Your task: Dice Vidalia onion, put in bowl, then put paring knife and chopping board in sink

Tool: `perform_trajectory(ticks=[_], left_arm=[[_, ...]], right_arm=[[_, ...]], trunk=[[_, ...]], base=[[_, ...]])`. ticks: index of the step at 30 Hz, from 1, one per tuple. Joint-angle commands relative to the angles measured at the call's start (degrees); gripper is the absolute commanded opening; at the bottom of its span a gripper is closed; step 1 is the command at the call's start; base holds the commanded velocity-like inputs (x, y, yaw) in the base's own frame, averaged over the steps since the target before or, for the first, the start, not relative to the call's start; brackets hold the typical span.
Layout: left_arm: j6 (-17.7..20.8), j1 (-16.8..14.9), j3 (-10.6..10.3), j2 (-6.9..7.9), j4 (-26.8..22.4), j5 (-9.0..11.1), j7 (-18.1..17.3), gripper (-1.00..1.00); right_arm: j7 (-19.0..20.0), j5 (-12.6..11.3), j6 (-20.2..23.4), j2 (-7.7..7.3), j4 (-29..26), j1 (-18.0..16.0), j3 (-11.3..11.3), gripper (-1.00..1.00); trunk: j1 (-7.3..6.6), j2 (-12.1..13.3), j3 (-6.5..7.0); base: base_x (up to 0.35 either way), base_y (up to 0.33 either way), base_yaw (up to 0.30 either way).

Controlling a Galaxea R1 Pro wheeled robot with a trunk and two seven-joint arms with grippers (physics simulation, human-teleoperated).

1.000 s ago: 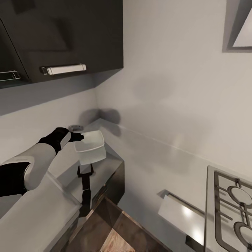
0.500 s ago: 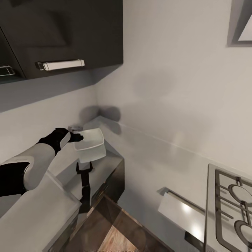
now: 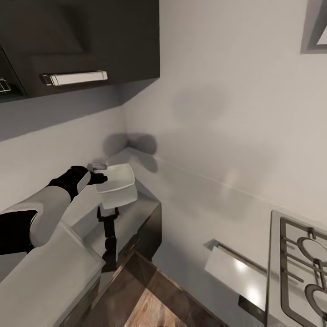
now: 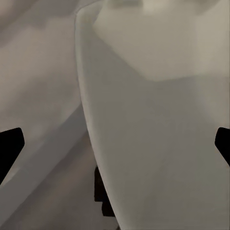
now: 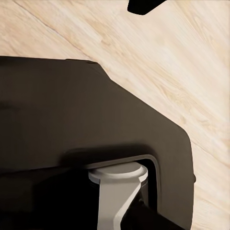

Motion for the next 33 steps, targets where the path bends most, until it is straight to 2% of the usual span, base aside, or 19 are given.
perform_trajectory(ticks=[1, 22, 33], left_arm=[[0.3, 0.0, 0.2, 0.07, -0.1, -0.2, 0.0, 1.00], [0.4, 0.0, 0.2, 0.45, -0.4, -0.1, 0.1, 1.00], [0.5, 0.0, 0.3, 2.16, -0.5, 0.4, -0.2, 1.00]], right_arm=[[-0.2, -0.5, -0.1, 0.01, -0.1, 0.0, 0.5, 1.00], [-0.2, -0.5, -0.1, -0.23, -0.1, 0.0, 0.4, 1.00], [-0.2, -0.5, -0.1, -0.25, -0.1, 0.0, 0.4, 1.00]], trunk=[[0.03, -0.1, -0.19], [0.03, -0.1, -1.89], [0.03, -0.1, -1.93]], base=[[0.000, 0.000, 0.000], [0.000, 0.000, 0.000], [0.000, 0.000, 0.000]])
